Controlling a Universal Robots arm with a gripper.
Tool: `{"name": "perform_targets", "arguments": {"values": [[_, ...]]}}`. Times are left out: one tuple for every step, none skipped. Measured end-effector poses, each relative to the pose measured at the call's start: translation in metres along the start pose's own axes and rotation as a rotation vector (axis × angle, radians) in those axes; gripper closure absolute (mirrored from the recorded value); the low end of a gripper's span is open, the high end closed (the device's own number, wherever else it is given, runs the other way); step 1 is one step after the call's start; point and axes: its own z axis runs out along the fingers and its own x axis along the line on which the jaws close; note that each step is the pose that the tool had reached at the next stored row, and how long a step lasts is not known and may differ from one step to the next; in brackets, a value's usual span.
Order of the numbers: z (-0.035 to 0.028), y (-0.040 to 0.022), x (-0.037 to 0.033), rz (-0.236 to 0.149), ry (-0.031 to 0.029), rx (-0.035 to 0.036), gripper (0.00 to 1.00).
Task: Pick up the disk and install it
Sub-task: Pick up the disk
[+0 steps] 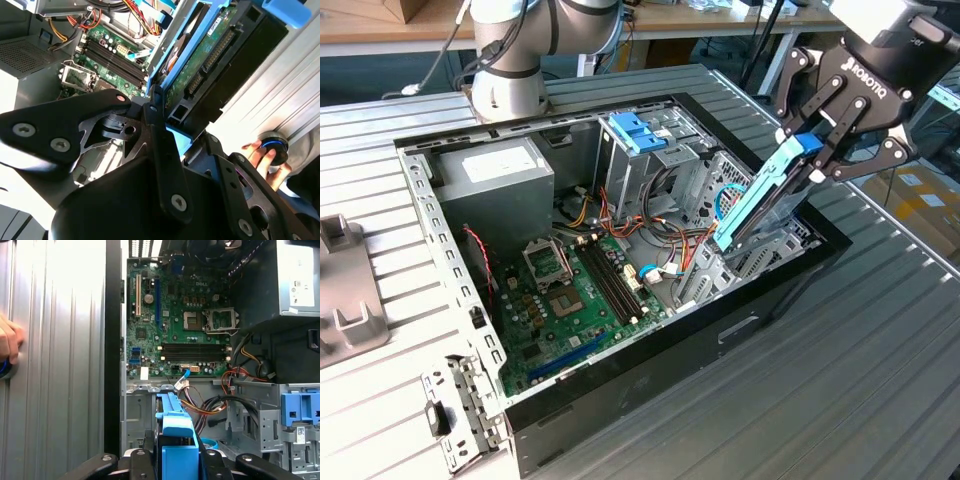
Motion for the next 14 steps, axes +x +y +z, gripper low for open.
{"name": "perform_targets", "arguments": {"values": [[0.0009, -0.0001, -0.0001, -0.001, 0.0001, -0.0001, 0.63], [0.0018, -0.0002, -0.0006, -0.002, 0.0003, -0.0002, 0.63], [0.0029, -0.0003, -0.0014, -0.003, 0.0003, -0.0003, 0.63], [0.0037, -0.0004, -0.0022, -0.004, 0.0004, -0.0005, 0.63], [0.0046, -0.0004, -0.0032, -0.005, 0.0004, -0.0006, 0.63], [0.0063, -0.0005, -0.0035, -0.007, 0.0003, -0.0008, 0.63], [0.0078, -0.0006, -0.0033, -0.007, 0.0005, -0.0009, 0.63], [0.0088, -0.0007, -0.0032, -0.007, 0.0006, -0.0009, 0.63], [0.01, -0.0008, -0.0031, -0.007, 0.0006, -0.0009, 0.63], [0.011, -0.0008, -0.0029, -0.008, 0.0005, -0.0009, 0.63], [0.012, -0.0009, -0.0028, -0.008, 0.0005, -0.0009, 0.63], [0.0129, -0.001, -0.0027, -0.008, 0.0006, -0.0009, 0.63], [0.0139, -0.001, -0.0026, -0.008, 0.0007, -0.001, 0.63], [0.0149, -0.0011, -0.0025, -0.008, 0.0006, -0.001, 0.63]]}}
